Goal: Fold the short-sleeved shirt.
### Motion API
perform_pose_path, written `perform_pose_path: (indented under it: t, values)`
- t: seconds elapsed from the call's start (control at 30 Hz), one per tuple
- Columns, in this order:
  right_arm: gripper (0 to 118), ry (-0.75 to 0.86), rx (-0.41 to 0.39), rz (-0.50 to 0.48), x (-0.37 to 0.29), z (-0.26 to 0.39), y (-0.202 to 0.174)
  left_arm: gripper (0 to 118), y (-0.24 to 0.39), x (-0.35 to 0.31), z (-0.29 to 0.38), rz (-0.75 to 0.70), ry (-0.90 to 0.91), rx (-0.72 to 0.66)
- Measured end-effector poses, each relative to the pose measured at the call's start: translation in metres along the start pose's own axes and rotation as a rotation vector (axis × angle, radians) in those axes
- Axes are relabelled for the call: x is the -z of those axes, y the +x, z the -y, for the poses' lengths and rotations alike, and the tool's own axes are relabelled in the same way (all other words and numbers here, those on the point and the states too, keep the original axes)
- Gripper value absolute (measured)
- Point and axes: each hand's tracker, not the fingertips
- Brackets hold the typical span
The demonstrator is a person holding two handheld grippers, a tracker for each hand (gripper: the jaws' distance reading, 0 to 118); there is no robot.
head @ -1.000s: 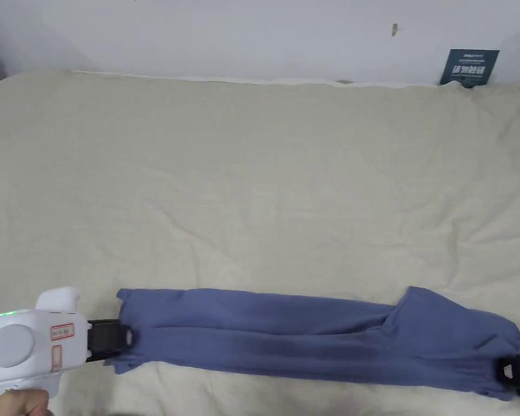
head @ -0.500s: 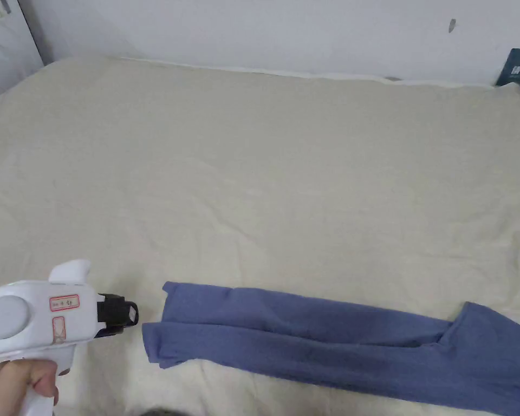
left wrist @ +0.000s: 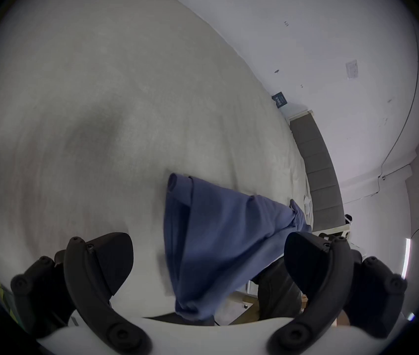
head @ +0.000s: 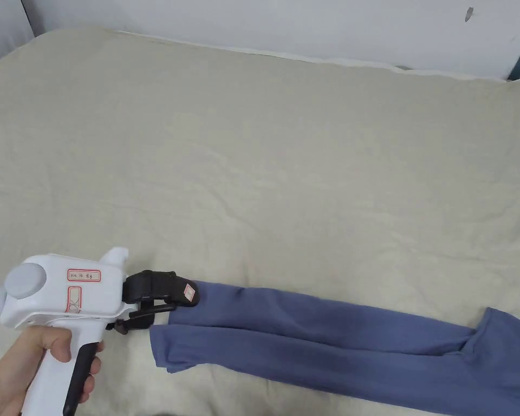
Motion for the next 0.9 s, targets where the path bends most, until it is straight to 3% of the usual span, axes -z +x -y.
perform_pose_path:
  t: [0.17,0.27,0.3,0.33,0.37,0.4,0.43,0.5,0.57,0.63,0.9]
  values:
    - [0,-0.021,0.013,0.007,0.004,0.003,0.000,117,-0.003,0.029,-0.005,0.163,-0.061,-0.033]
    - [0,-0.024,0.025,0.005,0.004,0.005,0.001,117,0.037,0.042,0.012,0.184,-0.061,-0.017]
    - [0,-0.026,0.026,-0.006,0.004,0.006,0.000,107,0.044,0.043,0.018,0.205,-0.068,-0.006]
    - [0,-0.027,0.027,-0.010,0.005,0.006,-0.002,67,0.030,0.037,0.003,0.188,-0.061,0.010]
    - [0,-0.029,0.024,-0.016,0.005,0.006,0.001,6,0.027,0.037,-0.003,0.103,-0.055,0.030]
    - [0,-0.031,0.019,-0.015,0.005,0.006,0.001,7,0.026,0.040,0.000,-0.073,-0.030,0.070]
    - [0,-0.031,0.016,-0.012,0.005,0.006,-0.001,7,0.022,0.043,-0.001,-0.100,-0.035,0.094]
    - [0,-0.027,0.020,-0.026,0.003,0.005,0.002,7,0.005,0.049,0.004,0.052,-0.008,-0.007]
    - [0,-0.022,0.021,-0.033,0.002,0.003,0.002,7,0.000,0.041,0.005,0.026,0.017,0.022]
    - [0,-0.020,0.017,-0.038,0.003,0.001,0.004,7,0.036,0.020,0.014,0.015,0.024,0.026]
    - [0,-0.016,-0.003,-0.087,0.015,-0.004,-0.002,7,0.010,-0.051,0.008,-0.108,0.128,-0.070]
